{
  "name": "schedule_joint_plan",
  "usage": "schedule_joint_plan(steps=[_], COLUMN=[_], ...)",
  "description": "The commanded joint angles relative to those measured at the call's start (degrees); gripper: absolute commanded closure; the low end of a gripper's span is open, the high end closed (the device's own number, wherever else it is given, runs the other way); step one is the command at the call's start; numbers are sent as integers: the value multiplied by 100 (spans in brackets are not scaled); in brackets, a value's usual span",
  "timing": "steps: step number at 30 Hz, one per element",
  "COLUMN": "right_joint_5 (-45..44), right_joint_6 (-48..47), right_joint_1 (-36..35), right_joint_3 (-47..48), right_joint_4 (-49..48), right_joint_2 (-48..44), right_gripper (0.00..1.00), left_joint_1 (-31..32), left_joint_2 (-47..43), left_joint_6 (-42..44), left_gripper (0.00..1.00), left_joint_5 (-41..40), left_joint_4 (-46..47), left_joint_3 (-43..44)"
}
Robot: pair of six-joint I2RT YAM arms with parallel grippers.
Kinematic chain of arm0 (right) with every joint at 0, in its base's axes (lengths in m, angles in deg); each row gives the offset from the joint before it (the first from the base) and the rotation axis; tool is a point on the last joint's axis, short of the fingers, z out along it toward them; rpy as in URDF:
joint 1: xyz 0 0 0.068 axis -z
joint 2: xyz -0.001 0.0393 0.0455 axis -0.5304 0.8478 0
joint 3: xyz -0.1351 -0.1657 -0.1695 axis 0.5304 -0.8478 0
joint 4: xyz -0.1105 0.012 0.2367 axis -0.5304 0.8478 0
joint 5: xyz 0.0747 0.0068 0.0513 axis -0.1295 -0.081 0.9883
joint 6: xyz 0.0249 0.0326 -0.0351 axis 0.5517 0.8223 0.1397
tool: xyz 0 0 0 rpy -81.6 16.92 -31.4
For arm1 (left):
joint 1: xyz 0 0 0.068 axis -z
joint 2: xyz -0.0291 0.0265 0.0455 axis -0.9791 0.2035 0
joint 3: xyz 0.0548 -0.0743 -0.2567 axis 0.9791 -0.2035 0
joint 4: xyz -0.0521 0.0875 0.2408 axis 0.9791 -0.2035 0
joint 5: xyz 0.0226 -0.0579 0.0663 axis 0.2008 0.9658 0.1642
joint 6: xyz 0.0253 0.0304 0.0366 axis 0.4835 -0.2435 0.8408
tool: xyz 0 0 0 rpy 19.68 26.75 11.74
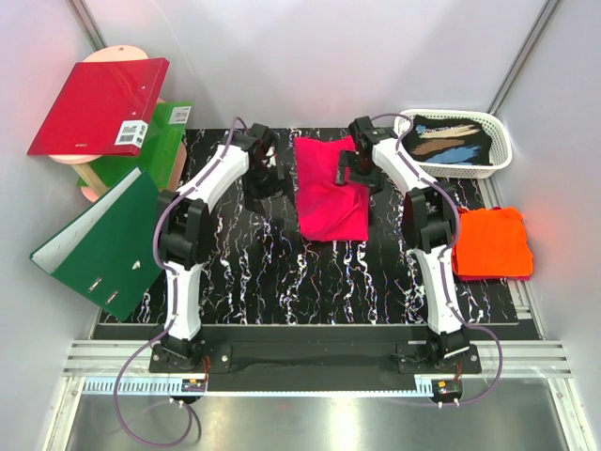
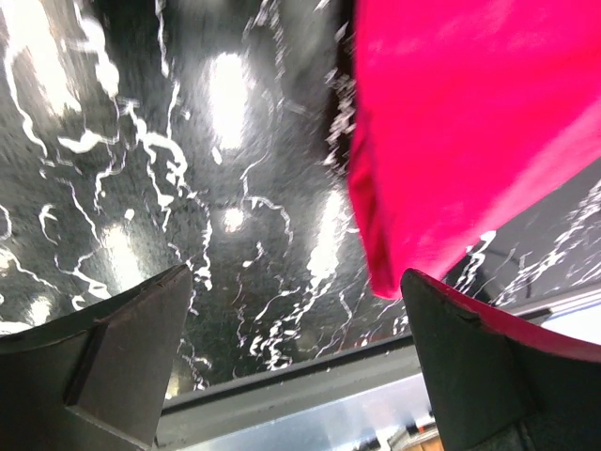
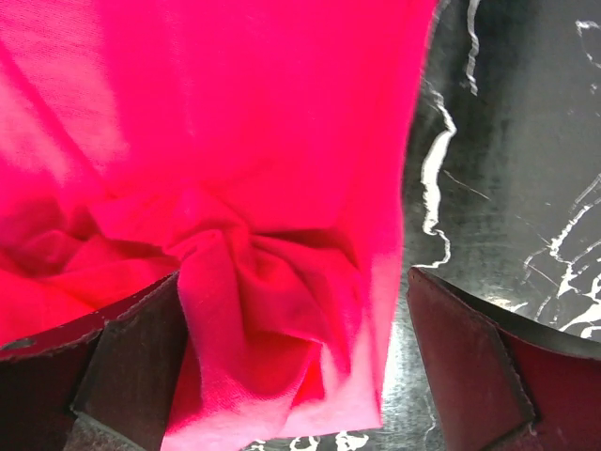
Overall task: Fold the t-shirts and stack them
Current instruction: Fold the folded rectangular tshirt in 1/3 of the way
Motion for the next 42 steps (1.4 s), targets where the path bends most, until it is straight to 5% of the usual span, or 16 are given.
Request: schedule_joint_plan(steps=[1, 5, 14, 17, 18, 20, 21, 22, 26, 29, 30, 31, 32, 33, 42], right_joint_5=[63, 370, 846, 899, 951, 1004, 1074, 1100, 1118, 1267, 1311, 1338, 1373, 1364, 847], right_joint_6=[-80, -18, 79, 88, 105, 79, 79, 79, 35, -53, -79, -53, -44, 17, 149], right_joint_1=[143, 178, 178, 178, 187, 178, 178, 187, 187, 187, 178, 195, 204, 213, 222], right_joint_3=[-545, -564, -72, 77, 87, 104, 113, 96, -18, -80, -80, -89, -115, -133, -563], right_joint_4=[-567, -813, -840, -840, -840, -831, -823, -831, -823, -831, -831, -823, -831, -831, -928], right_joint_2=[-722, -662, -310, -240, -222, -187, -187, -187, -239, -292, -292, -301, -310, -310, -722], right_gripper=[0, 0, 0, 0, 0, 0, 0, 0, 1, 16, 36, 74, 94, 100, 100], left_joint_1=[-39, -47, 32, 75, 84, 111, 120, 128, 172, 181, 190, 199, 199, 190, 190], left_joint_2=[98, 808, 1750, 1847, 1874, 1953, 1988, 2032, 2287, 2138, 2059, 1911, 1831, 1760, 785], left_joint_6=[-127, -267, -548, -654, -706, -855, -909, -944, -979, -962, -936, -875, -857, -839, -689], left_gripper=[2, 11, 8, 26, 48, 71, 92, 99, 100, 100, 100, 100, 100, 100, 100], left_joint_5=[-368, -123, 502, 624, 633, 668, 695, 730, 1003, 880, 827, 775, 670, 608, -236], left_joint_4=[252, 358, 745, 999, 1078, 1288, 1342, 1369, 1492, 1527, 1536, 1536, 1545, 1545, 1545], left_joint_3=[613, 1246, 1511, 1502, 1528, 1546, 1607, 1660, 1924, 1924, 1915, 1915, 1915, 1915, 1678])
